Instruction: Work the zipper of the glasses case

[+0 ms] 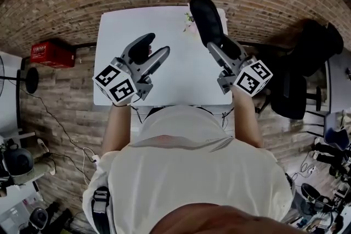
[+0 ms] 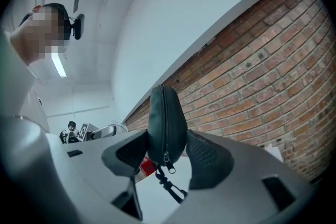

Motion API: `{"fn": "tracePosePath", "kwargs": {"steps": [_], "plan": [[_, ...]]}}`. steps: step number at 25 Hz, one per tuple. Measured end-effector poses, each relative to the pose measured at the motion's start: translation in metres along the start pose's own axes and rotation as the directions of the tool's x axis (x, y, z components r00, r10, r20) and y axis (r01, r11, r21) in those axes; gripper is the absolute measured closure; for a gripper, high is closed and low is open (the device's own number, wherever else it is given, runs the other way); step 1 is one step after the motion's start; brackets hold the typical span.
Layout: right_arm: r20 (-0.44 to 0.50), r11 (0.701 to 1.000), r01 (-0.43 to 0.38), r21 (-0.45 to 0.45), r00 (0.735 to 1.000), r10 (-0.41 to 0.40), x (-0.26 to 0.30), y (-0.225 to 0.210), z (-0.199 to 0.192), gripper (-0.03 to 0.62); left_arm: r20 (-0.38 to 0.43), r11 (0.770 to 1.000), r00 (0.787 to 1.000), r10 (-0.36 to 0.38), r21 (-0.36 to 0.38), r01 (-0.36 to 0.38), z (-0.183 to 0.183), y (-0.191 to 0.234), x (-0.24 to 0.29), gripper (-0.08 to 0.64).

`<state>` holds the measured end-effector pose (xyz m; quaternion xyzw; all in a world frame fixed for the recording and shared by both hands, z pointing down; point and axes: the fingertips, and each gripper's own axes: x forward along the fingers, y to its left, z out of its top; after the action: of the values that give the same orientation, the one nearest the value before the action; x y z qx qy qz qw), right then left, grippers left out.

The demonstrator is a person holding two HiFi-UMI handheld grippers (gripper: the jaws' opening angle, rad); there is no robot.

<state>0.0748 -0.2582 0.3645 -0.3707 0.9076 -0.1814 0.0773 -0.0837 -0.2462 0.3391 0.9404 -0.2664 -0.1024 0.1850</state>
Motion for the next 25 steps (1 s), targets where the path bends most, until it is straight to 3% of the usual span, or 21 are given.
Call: {"fn": "tracePosePath", "kwargs": {"steps": [5,9,16,21,25], "plan": [[-0.008,0.999,-0.046,0.022,0.999,0.046,-0.001,0.01,-0.002,0.308,0.05,0.995,0.997,-0.063,-0.068,0.067,0.008,-0.007,-0.005,0.262],[-0.018,0.983,-0.159,0.094,0.987,0.161,0.002,0.032,-0.005,0.308,0.068,0.988,0.992,-0.105,-0.108,0.112,0.009,-0.014,-0.007,0.259],[-0.027,0.895,-0.359,0.264,0.925,0.379,0.014,0.079,-0.022,0.308,0.055,0.965,0.978,-0.201,-0.16,0.208,0.001,-0.039,0.005,0.258],[-0.043,0.824,-0.453,0.339,0.868,0.495,0.018,0.108,-0.035,0.308,0.065,0.949,0.969,-0.239,-0.195,0.247,-0.001,-0.048,0.008,0.258],[-0.068,0.792,-0.492,0.36,0.833,0.548,0.023,0.124,-0.045,0.308,0.094,0.934,0.959,-0.266,-0.221,0.281,0.004,-0.051,0.007,0.258]]}}
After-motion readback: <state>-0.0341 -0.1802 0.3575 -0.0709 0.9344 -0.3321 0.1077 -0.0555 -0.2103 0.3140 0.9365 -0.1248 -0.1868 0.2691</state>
